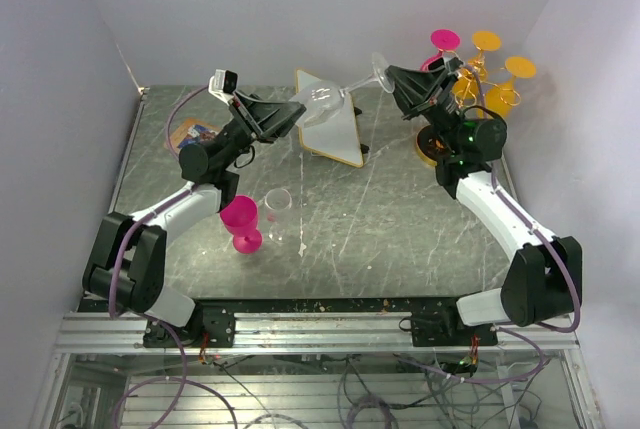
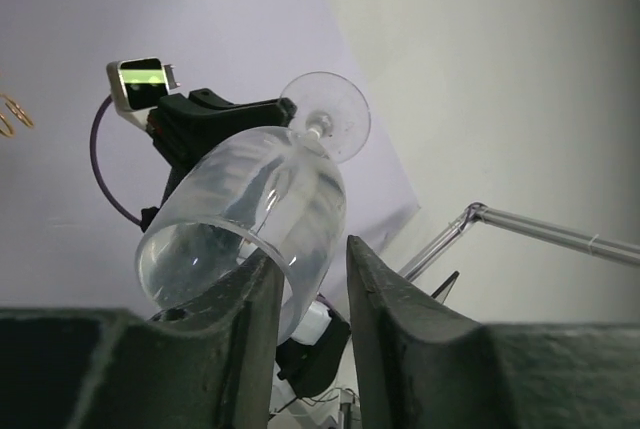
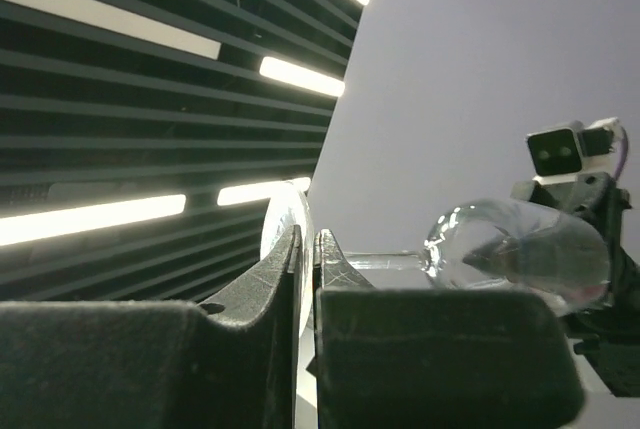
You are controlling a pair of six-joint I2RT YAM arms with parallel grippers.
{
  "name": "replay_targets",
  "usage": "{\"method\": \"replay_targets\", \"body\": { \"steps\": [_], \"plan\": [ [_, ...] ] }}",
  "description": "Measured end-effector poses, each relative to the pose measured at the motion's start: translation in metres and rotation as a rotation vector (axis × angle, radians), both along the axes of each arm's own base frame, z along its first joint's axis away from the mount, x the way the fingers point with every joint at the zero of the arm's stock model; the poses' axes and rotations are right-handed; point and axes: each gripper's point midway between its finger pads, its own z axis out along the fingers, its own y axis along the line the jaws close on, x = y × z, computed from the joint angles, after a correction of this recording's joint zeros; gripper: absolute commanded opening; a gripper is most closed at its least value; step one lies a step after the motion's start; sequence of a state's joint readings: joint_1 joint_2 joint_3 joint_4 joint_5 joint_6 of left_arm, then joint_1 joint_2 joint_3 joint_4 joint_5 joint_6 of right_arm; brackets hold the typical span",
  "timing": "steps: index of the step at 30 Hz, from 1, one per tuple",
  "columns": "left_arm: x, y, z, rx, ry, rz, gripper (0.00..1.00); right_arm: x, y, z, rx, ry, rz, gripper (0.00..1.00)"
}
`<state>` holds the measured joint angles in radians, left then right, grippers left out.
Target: Take the wine glass off the wine glass rack
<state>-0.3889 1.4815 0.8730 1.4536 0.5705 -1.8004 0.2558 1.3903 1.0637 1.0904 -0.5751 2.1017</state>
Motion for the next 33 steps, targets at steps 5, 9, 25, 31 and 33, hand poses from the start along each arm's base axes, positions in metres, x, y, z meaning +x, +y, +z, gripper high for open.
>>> {"method": "replay_targets", "body": {
  "steps": [5,9,25,31,33],
  "plan": [
    [-0.002,0.0,0.002,-0.007,0.006,-0.013,0.1,0.007,-0.001,-0.019,-0.001,0.048,-0.008,0.0],
    [-0.012,0.003,0.011,-0.01,-0.023,-0.015,0.07,0.02,-0.003,-0.049,-0.027,0.131,-0.032,0.07],
    [-0.018,-0.012,-0.048,0.42,0.056,0.149,0.07,0.039,-0.111,-0.201,-0.815,0.231,-0.581,0.86],
    [-0.016,-0.055,-0.054,0.809,0.046,0.28,0.07,0.038,-0.15,-0.237,-1.122,0.286,-0.681,0.92],
    [-0.022,-0.062,-0.066,0.924,0.035,0.291,0.07,0.037,-0.162,-0.232,-1.206,0.272,-0.733,0.93]
  ]
}}
